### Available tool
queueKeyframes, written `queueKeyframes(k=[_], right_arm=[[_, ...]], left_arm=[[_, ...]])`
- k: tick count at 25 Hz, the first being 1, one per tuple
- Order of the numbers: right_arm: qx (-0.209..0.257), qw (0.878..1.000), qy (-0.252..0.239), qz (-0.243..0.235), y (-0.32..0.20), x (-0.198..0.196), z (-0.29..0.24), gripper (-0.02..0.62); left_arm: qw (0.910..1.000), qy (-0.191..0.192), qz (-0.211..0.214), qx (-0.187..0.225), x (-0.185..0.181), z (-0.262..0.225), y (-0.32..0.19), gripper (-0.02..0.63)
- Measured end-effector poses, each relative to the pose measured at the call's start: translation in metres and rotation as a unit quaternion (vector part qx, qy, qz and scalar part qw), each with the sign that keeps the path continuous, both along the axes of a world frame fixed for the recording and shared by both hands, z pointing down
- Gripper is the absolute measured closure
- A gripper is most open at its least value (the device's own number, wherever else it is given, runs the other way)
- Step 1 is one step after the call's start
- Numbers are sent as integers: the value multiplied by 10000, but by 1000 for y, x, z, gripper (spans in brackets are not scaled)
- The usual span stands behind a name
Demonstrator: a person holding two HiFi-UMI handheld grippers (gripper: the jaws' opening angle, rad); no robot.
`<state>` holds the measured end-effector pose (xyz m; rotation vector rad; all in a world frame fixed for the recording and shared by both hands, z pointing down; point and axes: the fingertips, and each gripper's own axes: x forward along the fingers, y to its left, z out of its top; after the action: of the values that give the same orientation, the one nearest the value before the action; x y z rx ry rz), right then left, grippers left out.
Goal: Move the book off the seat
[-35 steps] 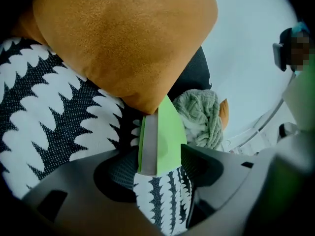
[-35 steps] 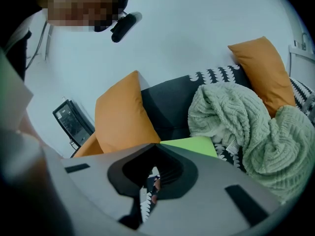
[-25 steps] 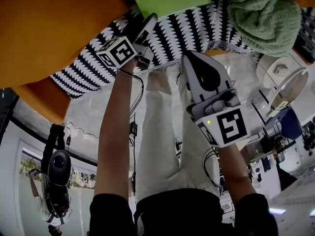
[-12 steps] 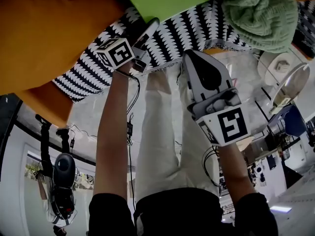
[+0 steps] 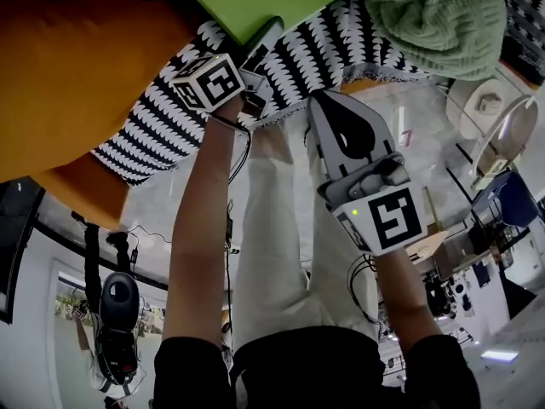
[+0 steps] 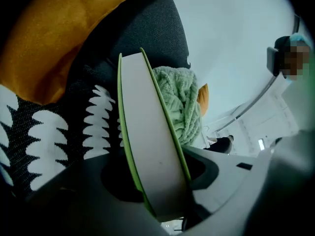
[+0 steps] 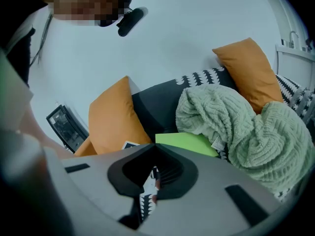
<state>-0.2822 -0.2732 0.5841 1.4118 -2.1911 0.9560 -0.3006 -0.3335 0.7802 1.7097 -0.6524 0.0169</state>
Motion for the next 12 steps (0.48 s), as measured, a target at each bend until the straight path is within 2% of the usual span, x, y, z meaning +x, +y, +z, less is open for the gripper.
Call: queueKeyframes(k=[3, 7, 10, 12], right_arm=[[20, 9999, 16, 114, 4, 9, -1, 580], [76, 9997, 44, 231, 13, 26, -4, 580], [170, 9996, 53, 230, 20, 38, -4, 580], [214, 9995, 57, 205, 27, 33, -9, 580]], left_arm=[[9998, -42, -81, -176, -2, 2, 2, 422], [9987, 104, -316, -392, 4, -5, 3, 442], [9984, 68, -419, -383, 8, -8, 5, 451], [9983, 68, -456, -346, -2, -16, 9, 451]])
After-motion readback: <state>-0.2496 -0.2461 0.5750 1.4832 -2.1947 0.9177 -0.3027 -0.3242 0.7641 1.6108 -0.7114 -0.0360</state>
